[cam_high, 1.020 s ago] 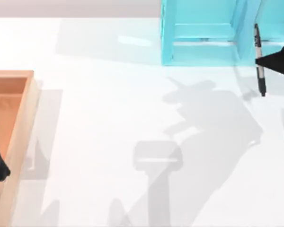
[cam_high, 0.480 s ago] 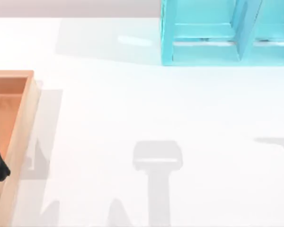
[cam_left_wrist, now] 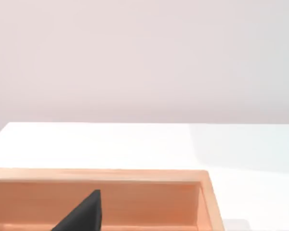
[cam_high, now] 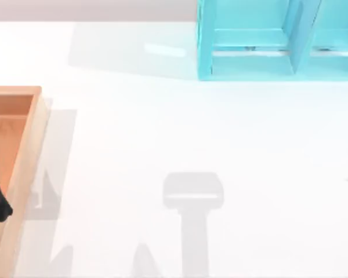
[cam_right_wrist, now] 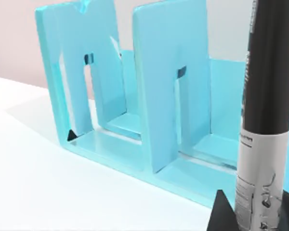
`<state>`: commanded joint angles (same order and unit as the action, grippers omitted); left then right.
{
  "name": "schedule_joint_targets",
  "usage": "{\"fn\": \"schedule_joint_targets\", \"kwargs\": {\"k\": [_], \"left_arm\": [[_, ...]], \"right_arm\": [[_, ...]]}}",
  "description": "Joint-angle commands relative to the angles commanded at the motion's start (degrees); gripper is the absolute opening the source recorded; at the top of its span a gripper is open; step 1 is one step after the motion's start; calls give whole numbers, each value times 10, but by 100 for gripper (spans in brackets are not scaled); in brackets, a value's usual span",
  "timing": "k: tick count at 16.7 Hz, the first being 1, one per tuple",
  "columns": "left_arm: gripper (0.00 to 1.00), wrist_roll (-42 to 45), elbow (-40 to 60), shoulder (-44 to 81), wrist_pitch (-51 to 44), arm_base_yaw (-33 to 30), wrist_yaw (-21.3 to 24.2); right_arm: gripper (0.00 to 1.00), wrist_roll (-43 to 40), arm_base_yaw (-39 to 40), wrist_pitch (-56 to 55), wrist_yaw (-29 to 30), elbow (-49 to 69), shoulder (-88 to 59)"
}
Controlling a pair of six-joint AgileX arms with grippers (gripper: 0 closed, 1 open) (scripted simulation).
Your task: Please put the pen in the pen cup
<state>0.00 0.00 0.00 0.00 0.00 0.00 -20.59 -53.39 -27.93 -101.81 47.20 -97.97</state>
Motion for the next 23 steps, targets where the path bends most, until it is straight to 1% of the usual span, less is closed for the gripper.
{"fn": "schedule_joint_targets", "kwargs": {"k": [1,3,8,10,13,23], "left_arm": [[100,0,0,0,0,0,0],[100,0,0,0,0,0,0],[100,0,0,0,0,0,0],[100,0,0,0,0,0,0],[100,0,0,0,0,0,0],[100,0,0,0,0,0,0]], "right_arm": [[0,7,8,-8,108,32,-59],[0,3,8,-4,97,26,-51],[0,-10,7,9,18,6,-9],[0,-15,8,14,7,-1,0],[0,-15,8,14,7,-1,0],[75,-15,8,14,7,-1,0]]}}
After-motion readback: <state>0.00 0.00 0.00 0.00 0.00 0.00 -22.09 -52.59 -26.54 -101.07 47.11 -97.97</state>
